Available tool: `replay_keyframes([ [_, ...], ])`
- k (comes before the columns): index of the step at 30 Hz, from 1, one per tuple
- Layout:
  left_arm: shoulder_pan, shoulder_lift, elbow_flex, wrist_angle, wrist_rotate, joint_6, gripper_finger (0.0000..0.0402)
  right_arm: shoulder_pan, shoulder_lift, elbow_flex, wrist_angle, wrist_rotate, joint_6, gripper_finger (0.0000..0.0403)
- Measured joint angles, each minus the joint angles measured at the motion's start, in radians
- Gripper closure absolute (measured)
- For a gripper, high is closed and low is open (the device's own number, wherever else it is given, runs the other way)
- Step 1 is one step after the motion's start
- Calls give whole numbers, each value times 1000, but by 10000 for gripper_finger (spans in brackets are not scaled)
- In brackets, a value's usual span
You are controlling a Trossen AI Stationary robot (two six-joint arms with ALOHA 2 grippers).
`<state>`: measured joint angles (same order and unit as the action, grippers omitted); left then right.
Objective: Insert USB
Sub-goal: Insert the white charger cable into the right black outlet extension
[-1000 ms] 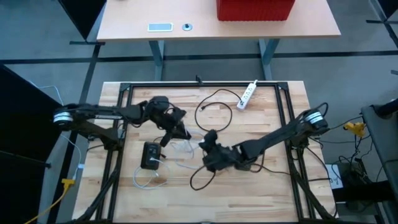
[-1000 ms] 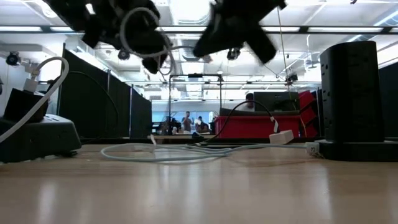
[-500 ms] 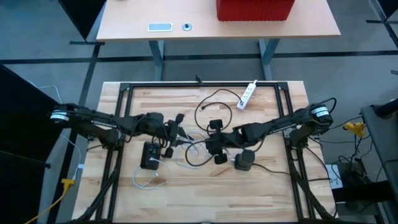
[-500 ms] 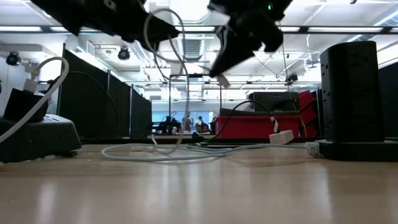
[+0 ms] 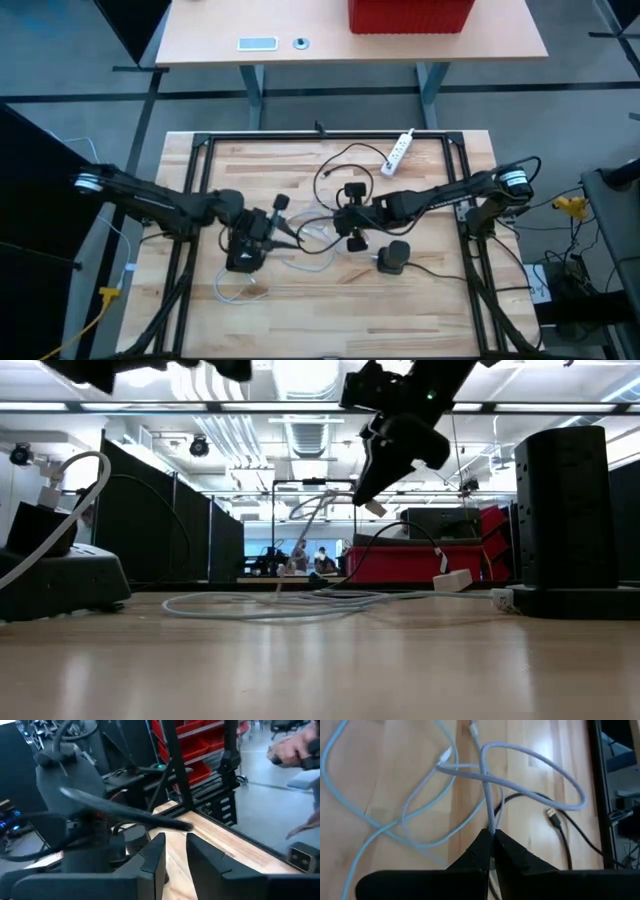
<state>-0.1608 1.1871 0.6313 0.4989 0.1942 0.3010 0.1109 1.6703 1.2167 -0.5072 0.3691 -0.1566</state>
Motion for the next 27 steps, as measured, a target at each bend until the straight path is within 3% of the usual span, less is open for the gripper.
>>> replay_keyframes([
  [5,2,165,-3,118,-154,5,338,-2,0,4,26,-2,7,403],
  [10,2,307,83,153,-231,40,338,-2,0,11,25,-3,33,403],
  [17,4,417,220,-93,-554,67,338,7,0,28,16,-10,53,403],
  [22,4,417,241,-156,-626,54,338,22,0,38,11,-11,40,403],
  [27,4,416,242,-180,-630,38,338,22,0,41,11,-11,38,403],
])
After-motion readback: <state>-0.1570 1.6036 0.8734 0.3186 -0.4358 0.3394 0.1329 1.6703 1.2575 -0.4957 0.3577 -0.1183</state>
